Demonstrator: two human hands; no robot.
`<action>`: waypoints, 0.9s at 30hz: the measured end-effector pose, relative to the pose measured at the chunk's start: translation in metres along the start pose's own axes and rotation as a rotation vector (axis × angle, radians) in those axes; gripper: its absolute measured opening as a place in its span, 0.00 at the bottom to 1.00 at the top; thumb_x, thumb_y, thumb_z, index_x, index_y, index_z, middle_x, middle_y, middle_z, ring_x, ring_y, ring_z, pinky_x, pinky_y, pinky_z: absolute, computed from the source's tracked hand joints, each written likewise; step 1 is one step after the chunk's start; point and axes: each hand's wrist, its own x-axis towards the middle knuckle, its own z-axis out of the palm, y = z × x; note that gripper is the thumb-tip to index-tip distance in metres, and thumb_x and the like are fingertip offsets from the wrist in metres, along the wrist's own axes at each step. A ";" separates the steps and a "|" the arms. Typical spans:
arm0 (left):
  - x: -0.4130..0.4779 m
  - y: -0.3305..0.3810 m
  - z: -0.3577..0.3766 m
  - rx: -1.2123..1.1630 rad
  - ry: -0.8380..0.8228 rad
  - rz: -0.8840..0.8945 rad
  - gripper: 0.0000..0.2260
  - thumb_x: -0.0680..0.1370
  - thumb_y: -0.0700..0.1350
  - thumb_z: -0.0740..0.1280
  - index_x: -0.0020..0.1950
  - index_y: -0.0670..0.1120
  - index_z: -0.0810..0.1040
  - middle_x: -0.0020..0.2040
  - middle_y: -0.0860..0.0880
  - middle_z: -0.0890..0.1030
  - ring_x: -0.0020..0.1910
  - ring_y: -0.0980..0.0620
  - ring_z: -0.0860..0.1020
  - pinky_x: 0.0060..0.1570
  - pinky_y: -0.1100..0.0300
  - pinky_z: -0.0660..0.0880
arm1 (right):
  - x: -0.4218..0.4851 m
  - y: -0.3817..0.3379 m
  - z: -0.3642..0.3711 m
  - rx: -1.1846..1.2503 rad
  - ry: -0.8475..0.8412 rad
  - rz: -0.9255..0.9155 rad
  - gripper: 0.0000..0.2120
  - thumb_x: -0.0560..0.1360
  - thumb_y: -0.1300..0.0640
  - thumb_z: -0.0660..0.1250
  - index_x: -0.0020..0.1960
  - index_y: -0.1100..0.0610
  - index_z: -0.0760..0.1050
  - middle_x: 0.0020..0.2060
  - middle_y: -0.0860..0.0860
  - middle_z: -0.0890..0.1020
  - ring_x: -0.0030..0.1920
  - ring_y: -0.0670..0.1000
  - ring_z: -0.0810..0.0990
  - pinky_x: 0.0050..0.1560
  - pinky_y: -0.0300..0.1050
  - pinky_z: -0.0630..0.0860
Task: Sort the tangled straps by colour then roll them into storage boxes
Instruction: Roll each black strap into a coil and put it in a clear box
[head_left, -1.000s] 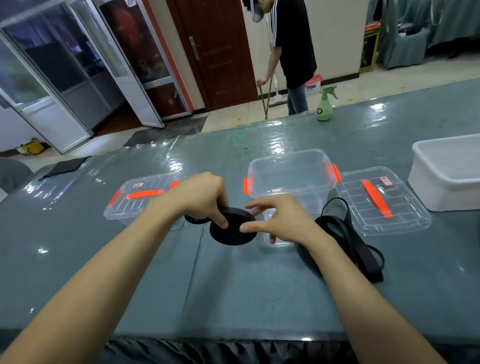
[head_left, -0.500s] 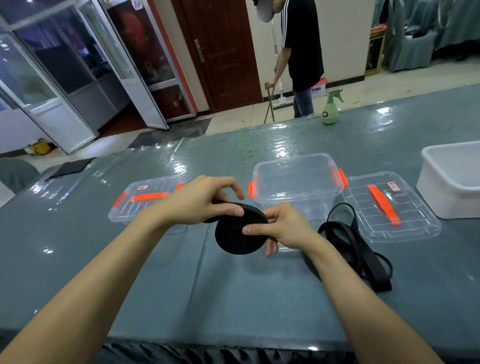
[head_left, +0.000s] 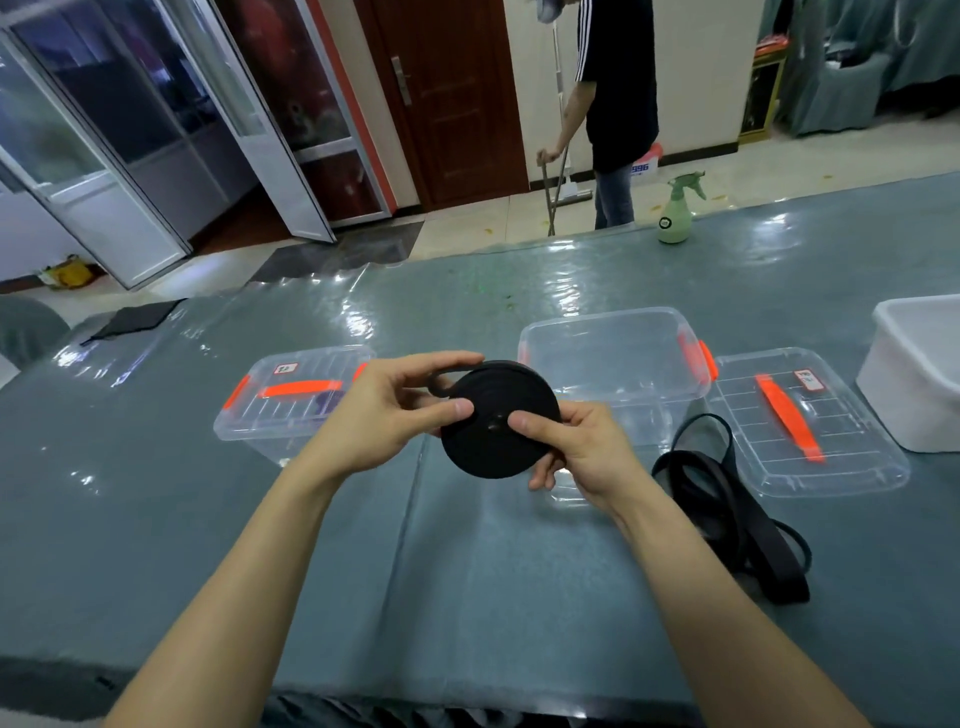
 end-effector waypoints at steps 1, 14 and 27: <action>0.001 -0.003 0.000 -0.001 0.013 -0.006 0.22 0.78 0.37 0.79 0.69 0.55 0.86 0.54 0.37 0.84 0.48 0.41 0.86 0.54 0.52 0.86 | 0.002 0.004 0.003 0.013 -0.001 0.017 0.16 0.64 0.43 0.84 0.42 0.55 0.89 0.35 0.59 0.87 0.23 0.56 0.83 0.22 0.40 0.73; 0.029 -0.040 -0.048 0.118 -0.109 -0.107 0.21 0.77 0.40 0.81 0.67 0.57 0.87 0.44 0.58 0.85 0.31 0.56 0.77 0.45 0.66 0.78 | 0.042 0.018 0.027 -0.076 0.188 0.034 0.20 0.72 0.37 0.76 0.50 0.53 0.90 0.22 0.55 0.76 0.18 0.51 0.70 0.22 0.39 0.62; 0.100 -0.064 -0.016 -0.100 -0.178 -0.056 0.21 0.77 0.38 0.81 0.67 0.56 0.87 0.59 0.42 0.87 0.43 0.46 0.90 0.47 0.57 0.85 | 0.026 0.013 0.007 -1.149 0.313 -0.257 0.72 0.55 0.29 0.85 0.87 0.43 0.48 0.81 0.41 0.62 0.74 0.51 0.75 0.62 0.50 0.80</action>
